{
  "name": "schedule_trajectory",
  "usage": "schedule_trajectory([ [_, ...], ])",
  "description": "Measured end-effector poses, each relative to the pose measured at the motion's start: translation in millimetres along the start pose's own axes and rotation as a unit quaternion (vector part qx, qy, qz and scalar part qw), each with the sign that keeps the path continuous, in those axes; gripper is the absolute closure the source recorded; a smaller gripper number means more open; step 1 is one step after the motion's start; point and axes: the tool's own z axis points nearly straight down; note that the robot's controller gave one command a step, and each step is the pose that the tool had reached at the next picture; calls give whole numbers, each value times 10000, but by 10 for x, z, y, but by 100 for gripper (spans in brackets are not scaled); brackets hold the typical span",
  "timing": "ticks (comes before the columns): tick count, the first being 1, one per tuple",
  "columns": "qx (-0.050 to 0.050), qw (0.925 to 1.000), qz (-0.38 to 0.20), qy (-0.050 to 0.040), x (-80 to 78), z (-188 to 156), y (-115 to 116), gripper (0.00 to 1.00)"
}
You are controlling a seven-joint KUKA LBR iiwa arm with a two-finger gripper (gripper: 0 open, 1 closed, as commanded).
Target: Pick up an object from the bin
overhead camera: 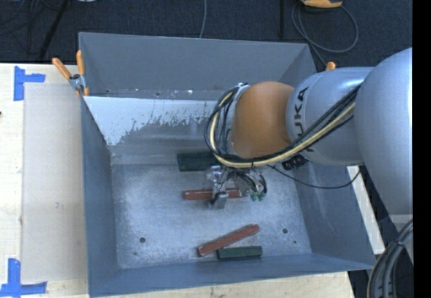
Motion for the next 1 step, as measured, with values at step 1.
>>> schedule_trajectory([
  [1,0,10000,5,5,4,4,-2,0],
])
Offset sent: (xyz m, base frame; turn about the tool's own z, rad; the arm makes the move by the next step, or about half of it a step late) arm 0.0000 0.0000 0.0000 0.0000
